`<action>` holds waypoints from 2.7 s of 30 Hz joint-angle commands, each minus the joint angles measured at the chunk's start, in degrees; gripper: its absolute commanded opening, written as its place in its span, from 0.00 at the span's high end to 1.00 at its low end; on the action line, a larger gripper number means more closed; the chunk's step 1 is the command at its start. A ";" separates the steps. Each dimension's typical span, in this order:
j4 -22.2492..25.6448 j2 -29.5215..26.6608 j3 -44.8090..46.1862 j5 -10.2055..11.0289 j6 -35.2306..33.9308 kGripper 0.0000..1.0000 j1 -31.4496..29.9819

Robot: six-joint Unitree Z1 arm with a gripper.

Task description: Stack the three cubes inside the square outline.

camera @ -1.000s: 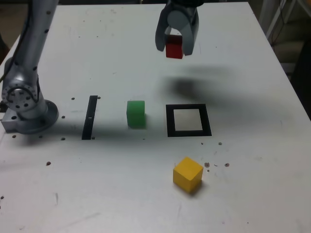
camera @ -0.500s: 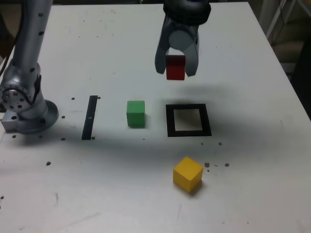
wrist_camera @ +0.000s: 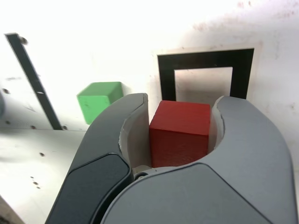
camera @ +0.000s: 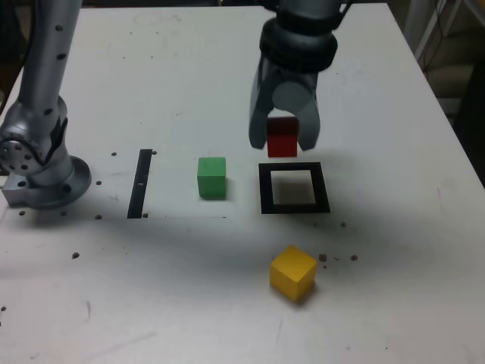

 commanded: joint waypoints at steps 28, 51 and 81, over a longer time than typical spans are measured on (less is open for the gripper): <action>-5.41 7.27 1.80 -1.56 -0.32 0.63 0.52; -8.12 2.56 6.92 -1.25 0.86 0.01 1.59; -5.85 -3.10 5.79 1.39 1.56 0.01 -15.57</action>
